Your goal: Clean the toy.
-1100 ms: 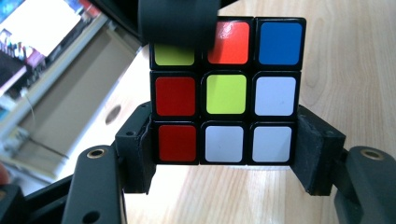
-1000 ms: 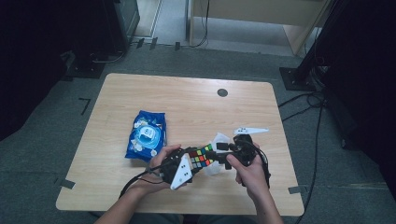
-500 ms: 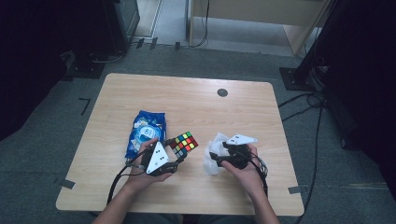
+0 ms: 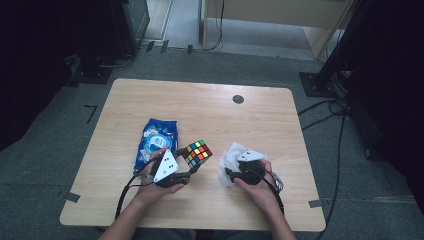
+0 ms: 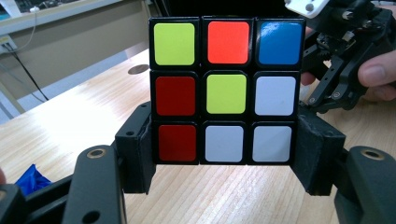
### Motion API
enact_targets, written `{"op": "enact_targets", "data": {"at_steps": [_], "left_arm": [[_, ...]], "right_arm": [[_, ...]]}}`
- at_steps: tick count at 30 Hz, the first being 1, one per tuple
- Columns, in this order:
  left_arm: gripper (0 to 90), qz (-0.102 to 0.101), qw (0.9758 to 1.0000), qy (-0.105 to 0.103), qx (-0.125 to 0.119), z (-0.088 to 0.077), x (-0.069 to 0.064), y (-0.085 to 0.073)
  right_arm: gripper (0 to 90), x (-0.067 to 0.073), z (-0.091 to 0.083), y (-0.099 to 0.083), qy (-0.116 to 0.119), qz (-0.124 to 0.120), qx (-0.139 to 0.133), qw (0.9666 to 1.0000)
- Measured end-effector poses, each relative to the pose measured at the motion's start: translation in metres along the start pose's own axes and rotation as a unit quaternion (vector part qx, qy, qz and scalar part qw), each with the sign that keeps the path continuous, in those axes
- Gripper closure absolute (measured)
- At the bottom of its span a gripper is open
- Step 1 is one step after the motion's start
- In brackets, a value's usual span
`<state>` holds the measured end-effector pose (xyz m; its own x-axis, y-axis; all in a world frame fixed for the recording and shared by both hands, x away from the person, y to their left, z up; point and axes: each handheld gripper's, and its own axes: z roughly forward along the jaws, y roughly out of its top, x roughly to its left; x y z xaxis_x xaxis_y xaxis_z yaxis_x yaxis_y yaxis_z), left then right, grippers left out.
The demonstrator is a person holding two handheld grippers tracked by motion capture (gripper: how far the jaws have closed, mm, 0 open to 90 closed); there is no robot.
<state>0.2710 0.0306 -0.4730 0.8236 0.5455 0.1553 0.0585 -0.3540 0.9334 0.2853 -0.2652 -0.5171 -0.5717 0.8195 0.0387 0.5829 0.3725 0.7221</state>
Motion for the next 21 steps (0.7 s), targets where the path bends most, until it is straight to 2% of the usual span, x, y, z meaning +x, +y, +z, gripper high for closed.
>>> {"op": "enact_targets", "data": {"at_steps": [2, 4, 6, 7, 9, 12, 15, 17, 21], "left_arm": [[34.5, 0.001, 1.0, -0.002, 0.0, 0.0, -0.001, 0.0], [34.5, 0.002, 1.0, -0.009, -0.002, 0.0, -0.002, 0.001], [34.5, 0.003, 0.9999, -0.012, -0.002, 0.001, -0.004, 0.002], [34.5, 0.004, 0.9999, -0.015, -0.001, 0.001, -0.004, 0.002], [34.5, 0.004, 0.9998, -0.02, 0.001, 0.001, -0.005, 0.002], [34.5, 0.004, 0.9997, -0.024, 0.005, 0.003, -0.005, 0.002], [34.5, 0.004, 0.9996, -0.026, 0.012, 0.006, -0.006, 0.001], [34.5, 0.004, 0.9994, -0.03, 0.015, 0.007, -0.008, 0.001], [34.5, 0.007, 0.9992, -0.035, 0.017, 0.011, -0.012, 0.001]], "right_arm": [[44.4, 0.0, -0.001, -0.001, -0.006, -0.003, -0.002, 1.0], [66.0, -0.001, -0.003, -0.002, -0.01, -0.001, -0.008, 0.9999], [80.2, 0.0, -0.004, -0.002, -0.018, -0.002, -0.008, 0.9998], [83.4, 0.001, -0.005, -0.002, -0.023, -0.003, -0.012, 0.9997], [85.3, 0.002, -0.011, 0.001, -0.02, 0.0, -0.028, 0.9994], [85.8, 0.006, -0.03, 0.012, -0.016, 0.008, -0.081, 0.9966], [85.9, 0.013, -0.053, 0.025, -0.006, 0.013, -0.141, 0.9899], [85.9, 0.021, -0.071, 0.035, 0.014, 0.016, -0.182, 0.983], [85.8, 0.042, -0.09, 0.048, 0.056, 0.001, -0.23, 0.9716]]}}
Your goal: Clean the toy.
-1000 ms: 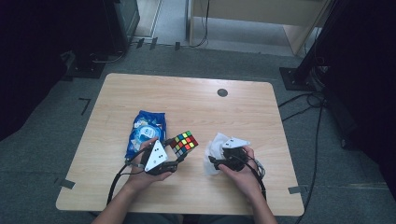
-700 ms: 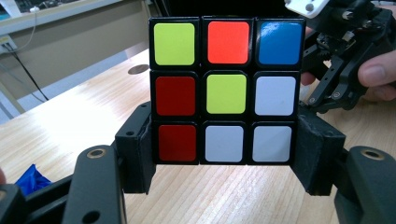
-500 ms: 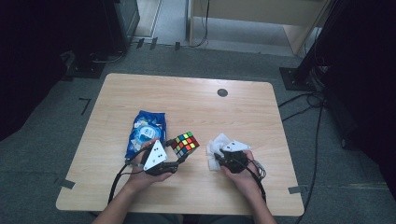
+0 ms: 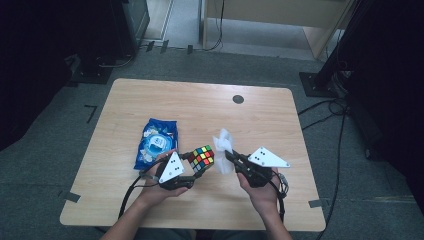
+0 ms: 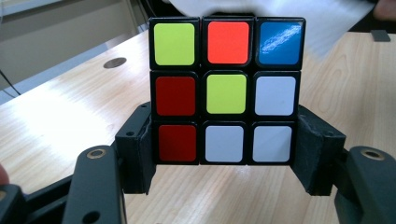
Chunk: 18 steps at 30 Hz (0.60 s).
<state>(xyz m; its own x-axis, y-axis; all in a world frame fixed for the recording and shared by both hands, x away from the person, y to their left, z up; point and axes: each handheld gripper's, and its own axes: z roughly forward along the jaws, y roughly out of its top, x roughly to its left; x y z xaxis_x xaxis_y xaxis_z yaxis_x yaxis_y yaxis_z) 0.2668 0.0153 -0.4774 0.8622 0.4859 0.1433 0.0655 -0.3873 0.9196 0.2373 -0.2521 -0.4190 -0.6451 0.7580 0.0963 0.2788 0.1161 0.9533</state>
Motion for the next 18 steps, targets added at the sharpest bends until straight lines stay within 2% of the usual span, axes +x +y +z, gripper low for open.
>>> {"op": "enact_targets", "data": {"at_steps": [2, 4, 7, 13, 15, 18], "left_arm": [[34.5, -0.001, 1.0, -0.005, 0.0, 0.002, -0.003, 0.001], [34.5, 0.004, 0.9999, -0.012, -0.001, 0.003, -0.006, 0.002], [34.5, 0.006, 0.9998, -0.021, -0.005, 0.003, -0.011, 0.004], [34.5, 0.003, 0.9993, -0.033, -0.017, 0.001, -0.013, 0.008], [34.5, -0.001, 0.9991, -0.036, -0.022, -0.001, -0.012, 0.009], [34.5, -0.008, 0.9987, -0.04, -0.031, -0.004, -0.01, 0.011]], "right_arm": [[85.8, 0.014, -0.001, 0.006, 0.019, -0.012, -0.017, 0.9996], [85.7, 0.022, 0.0, 0.009, 0.032, -0.02, -0.022, 0.999], [85.6, 0.029, 0.004, 0.007, 0.037, -0.025, -0.022, 0.9988], [84.9, 0.029, 0.014, -0.003, 0.039, -0.019, -0.001, 0.9991], [84.9, 0.026, 0.015, -0.004, 0.036, -0.017, -0.004, 0.9992], [84.9, 0.022, 0.015, -0.006, 0.017, -0.022, 0.003, 0.9996]]}}
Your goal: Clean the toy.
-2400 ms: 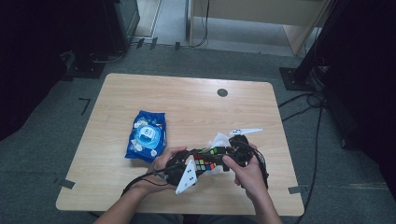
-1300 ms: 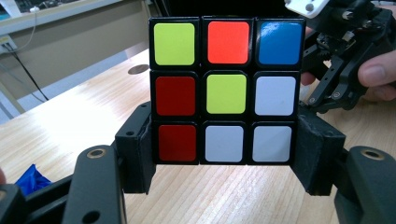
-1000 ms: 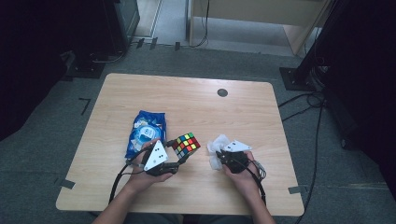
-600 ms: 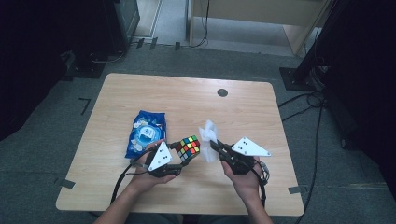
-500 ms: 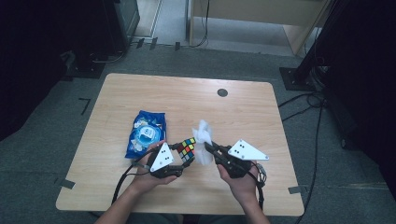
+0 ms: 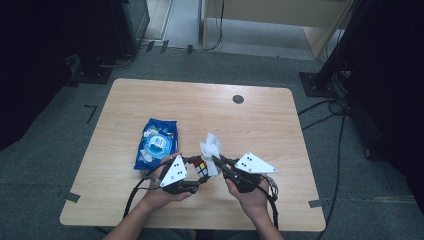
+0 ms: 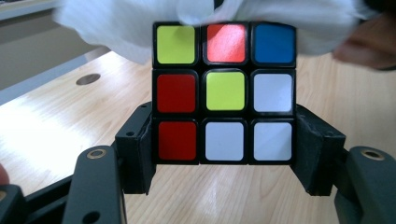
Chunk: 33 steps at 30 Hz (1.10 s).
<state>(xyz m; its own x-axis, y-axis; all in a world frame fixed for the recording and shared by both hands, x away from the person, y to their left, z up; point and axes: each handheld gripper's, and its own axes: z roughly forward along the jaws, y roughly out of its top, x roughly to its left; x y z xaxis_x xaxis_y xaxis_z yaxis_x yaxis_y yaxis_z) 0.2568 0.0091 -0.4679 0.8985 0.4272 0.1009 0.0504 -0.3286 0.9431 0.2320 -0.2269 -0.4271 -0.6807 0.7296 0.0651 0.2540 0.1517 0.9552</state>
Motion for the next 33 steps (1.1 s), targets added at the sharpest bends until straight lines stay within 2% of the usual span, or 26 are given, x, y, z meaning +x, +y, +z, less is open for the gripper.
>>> {"op": "enact_targets", "data": {"at_steps": [5, 10, 14, 18, 21, 24, 26, 29, 33], "left_arm": [[34.5, 0.002, 1.0, 0.001, -0.006, -0.003, 0.001, 0.002], [34.6, 0.001, 0.9999, 0.003, -0.01, -0.005, 0.004, 0.003], [34.6, 0.0, 1.0, 0.007, -0.004, -0.004, 0.005, 0.001], [34.6, 0.002, 0.9999, 0.01, 0.006, 0.0, 0.004, -0.002], [34.6, 0.005, 0.9999, 0.009, 0.01, 0.001, 0.002, -0.002], [34.5, 0.003, 1.0, 0.004, 0.006, 0.002, 0.0, 0.0], [34.5, 0.007, 1.0, 0.002, 0.001, 0.001, -0.001, 0.001], [34.5, 0.01, 0.9999, 0.004, -0.001, -0.001, -0.002, 0.003], [34.6, 0.008, 1.0, 0.004, -0.002, -0.001, -0.001, 0.002]], "right_arm": [[85.2, -0.014, 0.003, -0.01, -0.018, 0.029, 0.015, 0.9993], [85.4, -0.025, 0.006, -0.019, -0.047, 0.04, 0.04, 0.9973], [85.5, -0.026, -0.001, -0.014, -0.052, 0.046, 0.023, 0.9973], [85.4, -0.014, -0.009, 0.0, -0.034, 0.033, -0.007, 0.9989], [85.4, 0.001, -0.013, 0.011, -0.005, 0.012, -0.033, 0.9994], [85.2, 0.013, -0.012, 0.016, 0.025, 0.0, -0.035, 0.9991], [85.2, 0.017, -0.008, 0.013, 0.022, -0.011, -0.027, 0.9993], [85.2, 0.014, -0.003, 0.006, 0.025, 0.006, -0.022, 0.9994], [85.1, 0.011, -0.002, 0.004, 0.023, 0.005, -0.02, 0.9995]]}}
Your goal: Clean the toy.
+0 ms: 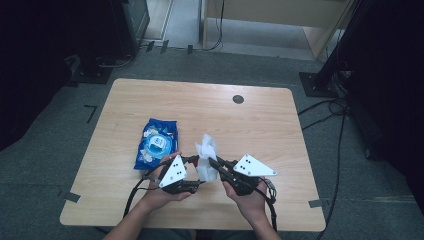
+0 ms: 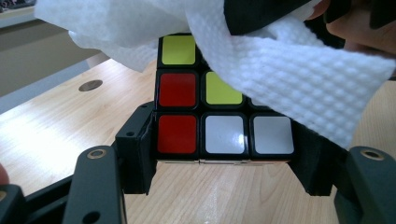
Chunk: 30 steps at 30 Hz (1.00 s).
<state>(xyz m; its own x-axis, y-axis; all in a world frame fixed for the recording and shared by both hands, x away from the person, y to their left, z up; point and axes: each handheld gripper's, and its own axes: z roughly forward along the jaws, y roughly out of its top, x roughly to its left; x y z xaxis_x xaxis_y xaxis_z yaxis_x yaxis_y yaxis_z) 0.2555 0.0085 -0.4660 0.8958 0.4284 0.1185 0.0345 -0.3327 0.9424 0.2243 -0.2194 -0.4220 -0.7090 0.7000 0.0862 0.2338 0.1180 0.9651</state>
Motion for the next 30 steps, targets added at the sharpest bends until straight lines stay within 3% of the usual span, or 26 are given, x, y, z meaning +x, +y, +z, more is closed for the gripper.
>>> {"op": "enact_targets", "data": {"at_steps": [14, 17, 19, 22, 24, 30], "left_arm": [[34.6, 0.0, 1.0, -0.002, -0.009, -0.003, 0.001, 0.001], [34.6, -0.015, 0.9996, -0.01, -0.024, -0.007, 0.005, 0.003], [34.7, -0.029, 0.9988, -0.015, -0.036, -0.01, 0.008, 0.004], [34.6, -0.032, 0.9985, -0.018, -0.041, -0.012, 0.01, 0.004], [34.7, -0.034, 0.9982, -0.023, -0.045, -0.013, 0.01, 0.004], [34.7, -0.039, 0.9973, -0.027, -0.056, -0.015, 0.011, 0.006]], "right_arm": [[84.2, -0.011, -0.001, -0.007, -0.005, 0.021, -0.005, 0.9997], [84.3, -0.015, -0.003, -0.008, -0.015, 0.032, -0.009, 0.9993], [84.3, -0.018, -0.004, -0.01, -0.009, 0.049, -0.013, 0.9987], [84.2, -0.017, -0.002, -0.011, -0.005, 0.038, -0.007, 0.9992], [84.2, -0.019, 0.0, -0.012, -0.004, 0.039, 0.002, 0.9992], [84.0, -0.032, 0.012, -0.03, -0.031, 0.042, 0.074, 0.9959]]}}
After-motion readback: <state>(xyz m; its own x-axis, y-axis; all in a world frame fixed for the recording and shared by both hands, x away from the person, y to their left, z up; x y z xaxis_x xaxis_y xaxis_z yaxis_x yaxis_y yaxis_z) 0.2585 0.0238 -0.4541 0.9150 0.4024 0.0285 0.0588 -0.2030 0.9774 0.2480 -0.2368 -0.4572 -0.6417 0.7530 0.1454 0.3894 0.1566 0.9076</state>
